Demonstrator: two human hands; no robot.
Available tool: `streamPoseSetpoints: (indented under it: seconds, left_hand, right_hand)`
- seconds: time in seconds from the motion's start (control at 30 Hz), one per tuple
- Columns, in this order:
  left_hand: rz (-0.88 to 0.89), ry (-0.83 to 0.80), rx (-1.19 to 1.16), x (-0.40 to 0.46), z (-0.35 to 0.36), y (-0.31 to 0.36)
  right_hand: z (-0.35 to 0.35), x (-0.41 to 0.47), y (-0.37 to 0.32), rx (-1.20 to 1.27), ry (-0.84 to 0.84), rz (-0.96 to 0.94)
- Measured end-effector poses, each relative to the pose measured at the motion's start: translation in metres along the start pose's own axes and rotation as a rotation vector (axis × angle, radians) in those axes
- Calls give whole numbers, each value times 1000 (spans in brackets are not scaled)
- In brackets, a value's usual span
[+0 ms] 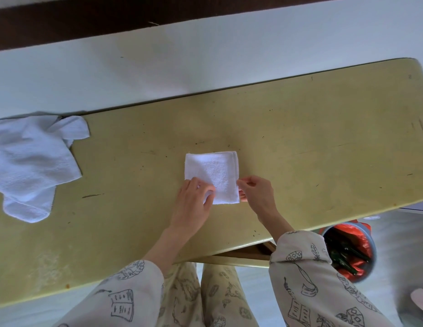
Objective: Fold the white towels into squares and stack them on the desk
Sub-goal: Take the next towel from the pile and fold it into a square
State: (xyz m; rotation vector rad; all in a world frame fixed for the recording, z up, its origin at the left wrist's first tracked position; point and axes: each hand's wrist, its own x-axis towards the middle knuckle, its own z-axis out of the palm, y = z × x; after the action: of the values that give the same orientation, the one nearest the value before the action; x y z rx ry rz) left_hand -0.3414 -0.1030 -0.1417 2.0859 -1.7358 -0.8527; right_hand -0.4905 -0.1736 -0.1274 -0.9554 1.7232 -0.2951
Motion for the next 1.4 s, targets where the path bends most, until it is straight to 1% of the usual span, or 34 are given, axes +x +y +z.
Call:
streamPoseSetpoints:
  seconds: [0.07, 0.13, 0.2, 0.27, 0.3, 0.4, 0.47, 0.53, 0.67, 0.73, 0.77, 0.83, 0.93, 1.0, 1.13, 1.23, 1.3, 1.4]
  left_hand:
    - [-34, -5, -58, 10, 3, 13]
    - [-33, -8, -59, 22, 3, 23]
    - [-5, 33, 6, 37, 0, 27]
    - [18, 105, 92, 52, -8, 24]
    - [34, 111, 128, 60, -13, 22]
    - [95, 1, 178, 79, -22, 17]
    - [104, -68, 193, 85, -23, 15]
    - [64, -61, 188, 81, -23, 13]
    - [-174, -32, 117, 48, -23, 4]
    - [-213, -16, 90, 32, -23, 1]
    - [-191, 3, 89, 30, -23, 0]
    - [-66, 33, 113, 37, -25, -1]
    - [160, -29, 148, 53, -28, -1]
    - [214, -68, 147, 60, -28, -2]
    - [256, -119, 162, 67, -27, -6]
    - [279, -129, 149, 72, -29, -6]
    - [244, -138, 78, 74, -32, -3]
    - [119, -177, -26, 75, -31, 1]
  right_hand:
    - [1, 0, 0, -7, 2, -6]
    - [1, 0, 0, -14, 50, -44]
    - [0, 0, 1, -58, 90, -120]
    - [2, -2, 1, -123, 89, -182]
    - [4, -2, 1, -141, 87, -197]
    - [10, 1, -1, -158, 96, -195]
    - [12, 5, -3, -172, 88, -178]
    - [12, 9, -8, -208, 68, -180]
    - [13, 13, -16, -416, 15, -269]
    - [14, 9, -18, -481, -22, -332]
    - [13, 6, -18, -498, -33, -367]
    - [11, 1, -17, -524, -38, -427]
    - [9, -3, -12, -528, -35, -448]
    - [8, -2, -8, -534, -35, -425]
    - [10, 5, -3, -543, -32, -389]
    - [10, 8, -1, -505, -22, -369]
    - [10, 9, -1, -486, -14, -367]
    - [9, 8, -2, -456, -12, -352]
